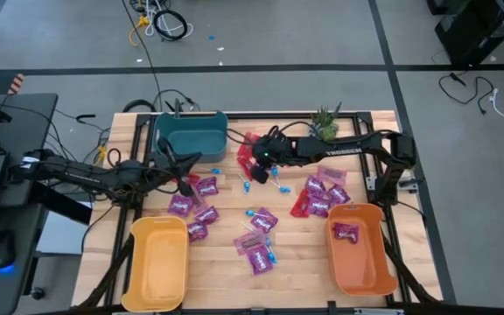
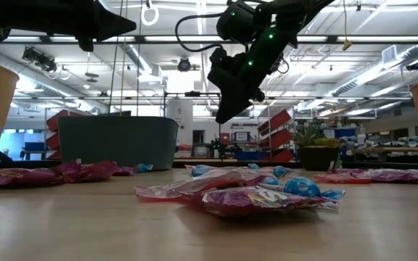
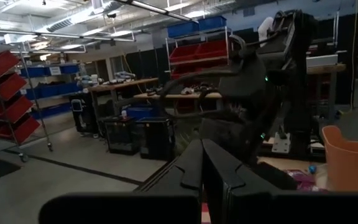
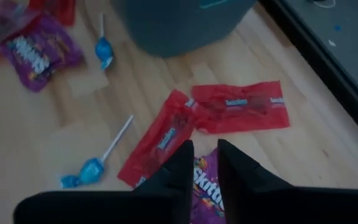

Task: Sort candy
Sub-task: Put the purple candy into the orange bin

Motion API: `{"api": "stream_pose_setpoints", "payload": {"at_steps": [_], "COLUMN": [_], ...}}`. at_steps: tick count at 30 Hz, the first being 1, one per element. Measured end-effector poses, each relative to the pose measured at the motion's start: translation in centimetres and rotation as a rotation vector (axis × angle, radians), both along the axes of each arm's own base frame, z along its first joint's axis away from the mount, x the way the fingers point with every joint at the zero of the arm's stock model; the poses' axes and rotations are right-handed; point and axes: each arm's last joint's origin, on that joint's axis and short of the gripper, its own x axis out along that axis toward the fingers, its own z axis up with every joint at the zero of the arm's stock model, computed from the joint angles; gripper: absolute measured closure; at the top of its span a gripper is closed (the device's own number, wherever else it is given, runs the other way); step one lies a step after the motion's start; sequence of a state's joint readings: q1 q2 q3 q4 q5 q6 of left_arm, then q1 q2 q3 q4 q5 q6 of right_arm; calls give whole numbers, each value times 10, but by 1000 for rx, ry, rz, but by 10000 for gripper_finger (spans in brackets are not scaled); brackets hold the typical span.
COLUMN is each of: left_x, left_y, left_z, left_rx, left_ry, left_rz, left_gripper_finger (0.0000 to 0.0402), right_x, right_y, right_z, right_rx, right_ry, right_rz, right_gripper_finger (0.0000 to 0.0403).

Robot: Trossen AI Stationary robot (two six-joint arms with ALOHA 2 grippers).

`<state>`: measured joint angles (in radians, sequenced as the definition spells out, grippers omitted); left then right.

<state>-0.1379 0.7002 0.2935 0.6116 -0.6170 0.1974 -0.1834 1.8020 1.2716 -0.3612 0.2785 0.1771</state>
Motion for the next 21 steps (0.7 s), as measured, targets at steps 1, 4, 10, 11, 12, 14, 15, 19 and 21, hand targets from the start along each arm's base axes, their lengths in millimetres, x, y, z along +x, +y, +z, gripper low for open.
{"api": "stream_pose_setpoints", "payload": {"at_steps": [1,4,10,11,12,14,15,19,21], "left_x": [0,0,0,0,0,0,0,0,0], "left_y": [0,0,0,0,0,0,0,0,0], "left_z": [0,-1,-1,-1,-1,-1,-1,-2,-2], "left_rx": [-1,-2,0,2,2,3,4,6,6], "left_ry": [4,7,8,11,12,14,16,21,24], "left_rz": [0,0,-1,0,-1,-1,0,0,0], "left_gripper_finger": [396,396,396,396,396,396,396,396,396], "right_x": [2,3,8,8,8,9,9,9,9], "right_y": [1,5,12,12,12,12,11,7,5], "right_z": [-3,-7,-15,-16,-18,-20,-23,-30,-32], "right_rx": [-12,-70,-183,-193,-191,-177,-165,-126,-116], "right_ry": [11,71,152,165,179,169,174,181,180], "right_rz": [20,115,283,300,305,284,270,219,203], "right_gripper_finger": [336,321,294,289,284,275,270,254,246]}}
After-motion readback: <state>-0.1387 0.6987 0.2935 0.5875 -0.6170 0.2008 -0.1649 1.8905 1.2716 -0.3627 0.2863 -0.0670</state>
